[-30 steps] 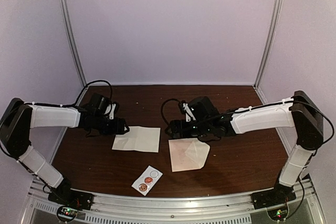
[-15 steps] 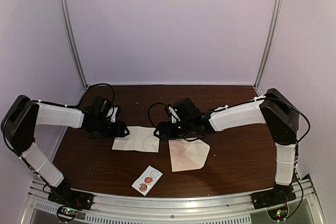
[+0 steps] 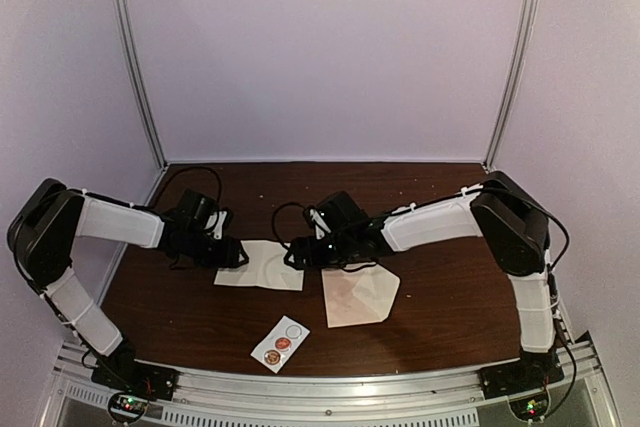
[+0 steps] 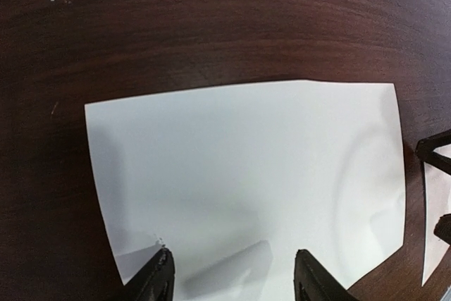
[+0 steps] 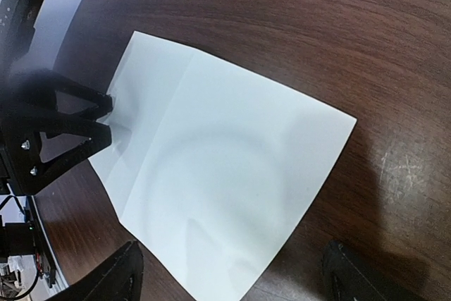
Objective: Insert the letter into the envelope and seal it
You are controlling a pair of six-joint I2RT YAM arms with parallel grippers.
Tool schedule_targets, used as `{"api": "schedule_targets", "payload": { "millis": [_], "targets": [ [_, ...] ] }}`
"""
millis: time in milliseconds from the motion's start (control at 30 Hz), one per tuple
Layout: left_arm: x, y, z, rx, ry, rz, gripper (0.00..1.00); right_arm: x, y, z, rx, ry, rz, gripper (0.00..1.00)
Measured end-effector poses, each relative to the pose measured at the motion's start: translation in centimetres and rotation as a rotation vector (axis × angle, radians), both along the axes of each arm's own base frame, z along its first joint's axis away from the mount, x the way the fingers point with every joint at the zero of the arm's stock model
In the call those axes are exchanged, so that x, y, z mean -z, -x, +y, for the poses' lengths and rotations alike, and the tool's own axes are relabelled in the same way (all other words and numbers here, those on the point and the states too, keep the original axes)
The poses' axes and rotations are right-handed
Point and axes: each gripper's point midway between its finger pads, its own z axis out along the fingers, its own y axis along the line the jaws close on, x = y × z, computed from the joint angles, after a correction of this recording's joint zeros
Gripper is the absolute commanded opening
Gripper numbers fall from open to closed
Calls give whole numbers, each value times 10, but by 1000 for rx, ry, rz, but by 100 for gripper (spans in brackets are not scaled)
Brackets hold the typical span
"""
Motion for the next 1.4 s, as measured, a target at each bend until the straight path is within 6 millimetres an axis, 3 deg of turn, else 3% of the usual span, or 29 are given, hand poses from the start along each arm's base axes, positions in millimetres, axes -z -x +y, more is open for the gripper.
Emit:
{"api": "schedule_targets", "payload": {
  "millis": [800,1400],
  "targets": [
    [-2,4,-32,69,206,-17,49,0,-4,26,-46,-55,8,85],
    [-6,34,-74,184,254,32,48,0,4,32,-75,-63,21,80]
  ]
}}
